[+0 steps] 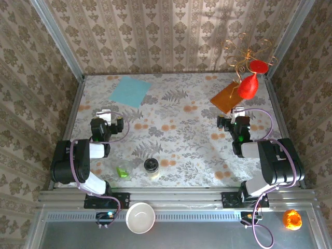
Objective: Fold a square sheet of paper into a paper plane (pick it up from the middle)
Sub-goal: Move the square sheet of paper to the center of the table.
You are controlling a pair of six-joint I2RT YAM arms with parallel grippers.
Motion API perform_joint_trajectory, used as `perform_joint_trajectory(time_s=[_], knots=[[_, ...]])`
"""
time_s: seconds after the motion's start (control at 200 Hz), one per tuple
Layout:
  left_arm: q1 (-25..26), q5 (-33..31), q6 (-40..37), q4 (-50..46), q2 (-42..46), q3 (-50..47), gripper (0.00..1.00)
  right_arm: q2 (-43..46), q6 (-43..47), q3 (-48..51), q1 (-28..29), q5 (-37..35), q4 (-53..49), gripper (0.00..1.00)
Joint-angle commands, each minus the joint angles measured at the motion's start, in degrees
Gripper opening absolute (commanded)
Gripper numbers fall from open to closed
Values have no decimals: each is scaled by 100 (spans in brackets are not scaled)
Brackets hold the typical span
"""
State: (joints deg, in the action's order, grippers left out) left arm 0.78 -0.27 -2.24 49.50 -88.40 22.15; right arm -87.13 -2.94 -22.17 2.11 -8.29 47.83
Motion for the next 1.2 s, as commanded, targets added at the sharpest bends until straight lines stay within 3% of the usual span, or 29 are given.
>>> perform_joint_trajectory(time_s=[0.0,0.395,1.08,1.195], knots=[[19,-34,-110,68,-29,106,100,-41,73,-116,-31,82,103,100],[-89,194,-41,70,-26,103,100,-59,39,-164,-79,188,24,100],[22,-19,-119,73,-20,103,100,-32,52,-103,-79,180,119,100],[67,-157,-118,-37,221,64,100,398,165,-55,16,134,-101,100]])
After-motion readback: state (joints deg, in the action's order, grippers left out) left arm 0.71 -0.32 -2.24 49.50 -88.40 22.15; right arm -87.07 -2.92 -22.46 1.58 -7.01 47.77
